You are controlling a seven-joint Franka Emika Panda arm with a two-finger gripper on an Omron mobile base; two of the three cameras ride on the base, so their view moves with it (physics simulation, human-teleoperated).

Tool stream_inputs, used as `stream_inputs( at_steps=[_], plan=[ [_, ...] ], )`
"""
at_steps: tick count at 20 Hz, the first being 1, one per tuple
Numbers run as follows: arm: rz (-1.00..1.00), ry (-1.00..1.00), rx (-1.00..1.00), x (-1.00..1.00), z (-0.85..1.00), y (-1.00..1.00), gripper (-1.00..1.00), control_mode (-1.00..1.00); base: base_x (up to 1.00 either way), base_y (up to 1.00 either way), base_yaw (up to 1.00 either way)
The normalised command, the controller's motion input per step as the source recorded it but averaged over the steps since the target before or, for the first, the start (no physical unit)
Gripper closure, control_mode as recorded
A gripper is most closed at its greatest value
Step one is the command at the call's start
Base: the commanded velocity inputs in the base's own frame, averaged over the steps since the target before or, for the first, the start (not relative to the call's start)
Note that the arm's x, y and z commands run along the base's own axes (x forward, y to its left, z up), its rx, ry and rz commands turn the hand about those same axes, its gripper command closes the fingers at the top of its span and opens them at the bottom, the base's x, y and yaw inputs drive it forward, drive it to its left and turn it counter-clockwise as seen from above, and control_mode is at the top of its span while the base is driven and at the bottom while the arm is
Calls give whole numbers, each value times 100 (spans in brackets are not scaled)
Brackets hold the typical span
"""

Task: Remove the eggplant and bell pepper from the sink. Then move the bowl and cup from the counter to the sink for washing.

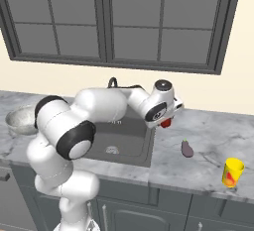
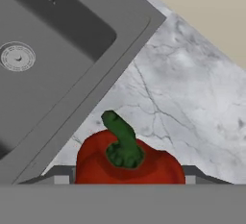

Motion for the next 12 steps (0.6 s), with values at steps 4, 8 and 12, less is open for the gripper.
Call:
stream_inputs(
  at_steps=[4,8,12],
  plan=[
    [0,2,-5,10,-14,-37,100,-100,0,0,0],
    [0,12,0,7,-22,-22,100,-100,0,0,0],
    [0,8,0,8,-24,-14,100,-100,0,0,0]
  ],
)
